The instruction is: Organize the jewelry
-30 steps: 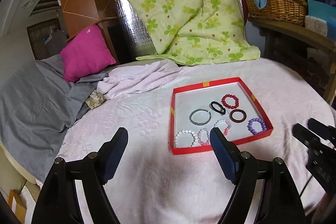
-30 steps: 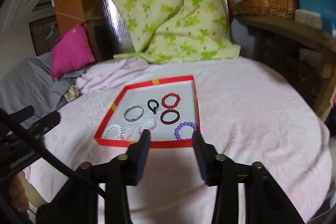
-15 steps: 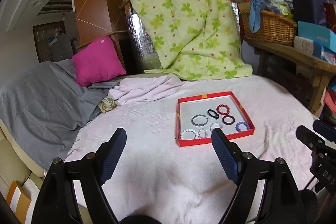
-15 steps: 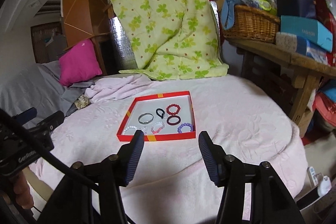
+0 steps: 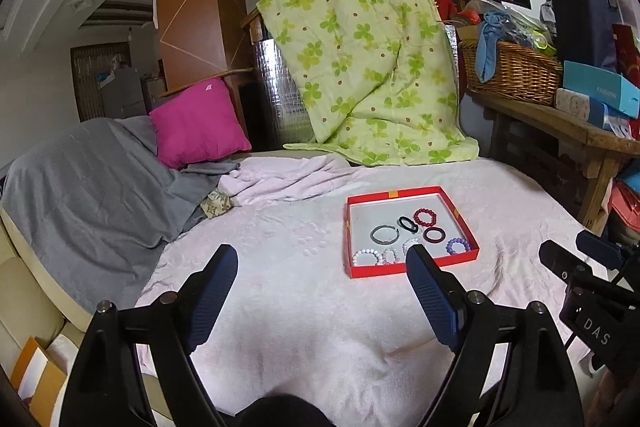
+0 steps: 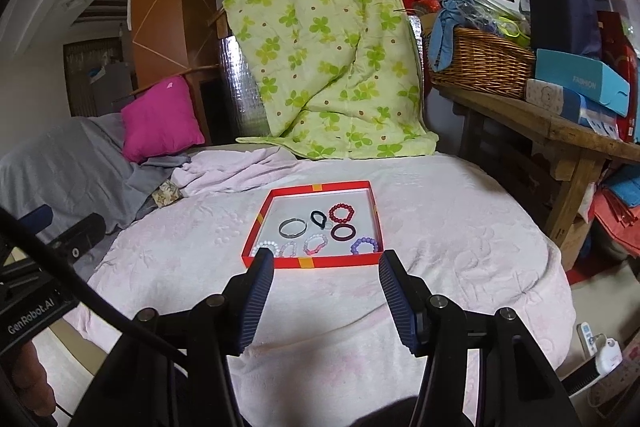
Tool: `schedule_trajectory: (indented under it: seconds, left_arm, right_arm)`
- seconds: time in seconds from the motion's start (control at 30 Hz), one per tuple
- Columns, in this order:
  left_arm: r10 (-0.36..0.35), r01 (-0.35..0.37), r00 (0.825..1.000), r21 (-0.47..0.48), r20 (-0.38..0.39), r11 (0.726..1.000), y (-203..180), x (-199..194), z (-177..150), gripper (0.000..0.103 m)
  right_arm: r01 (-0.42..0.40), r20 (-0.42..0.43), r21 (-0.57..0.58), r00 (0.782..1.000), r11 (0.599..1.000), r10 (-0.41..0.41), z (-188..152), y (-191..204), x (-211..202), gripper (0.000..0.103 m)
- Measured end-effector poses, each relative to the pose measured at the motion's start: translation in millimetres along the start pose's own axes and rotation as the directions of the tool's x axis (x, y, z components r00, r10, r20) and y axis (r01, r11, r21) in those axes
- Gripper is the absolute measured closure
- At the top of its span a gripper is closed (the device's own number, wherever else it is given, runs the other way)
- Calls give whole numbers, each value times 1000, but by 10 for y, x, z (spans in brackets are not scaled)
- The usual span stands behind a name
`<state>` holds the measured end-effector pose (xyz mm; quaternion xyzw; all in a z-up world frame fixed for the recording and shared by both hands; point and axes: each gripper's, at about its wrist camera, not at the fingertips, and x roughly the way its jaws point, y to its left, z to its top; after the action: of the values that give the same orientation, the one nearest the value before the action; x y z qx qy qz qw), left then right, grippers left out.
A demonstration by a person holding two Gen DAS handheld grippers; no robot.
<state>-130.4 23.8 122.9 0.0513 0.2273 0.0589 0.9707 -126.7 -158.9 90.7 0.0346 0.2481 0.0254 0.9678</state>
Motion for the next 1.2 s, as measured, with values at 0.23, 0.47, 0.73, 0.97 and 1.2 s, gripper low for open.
schedule_trajectory:
  seconds: [0.23, 0.47, 0.73, 0.97, 1.2]
  left_arm:
    - [8, -9, 1000, -12, -16, 1000, 36, 61, -25, 16]
    - [15, -15, 1000, -12, -14, 1000, 44, 61, -20, 16]
    - [12, -12, 1000, -10, -13, 1000, 48, 62, -14, 16]
    - [18, -18, 1000, -11, -16, 1000, 62, 67, -4, 16]
    - [19, -19, 1000, -12, -18, 1000, 64, 67, -4, 16]
  right_arm:
    - [-2, -14, -5, 1000, 1000, 2, -20, 55, 56, 44]
    - [-11, -17, -10, 1000, 1000, 11, -28, 78, 80, 44]
    - [-10, -10, 3, 1000, 1000, 10, -13, 51, 75, 44]
    - [-11, -9, 10, 1000, 1000, 11, -1, 26, 74, 44]
    - [-11, -9, 10, 1000, 1000, 12, 3, 20, 79, 44]
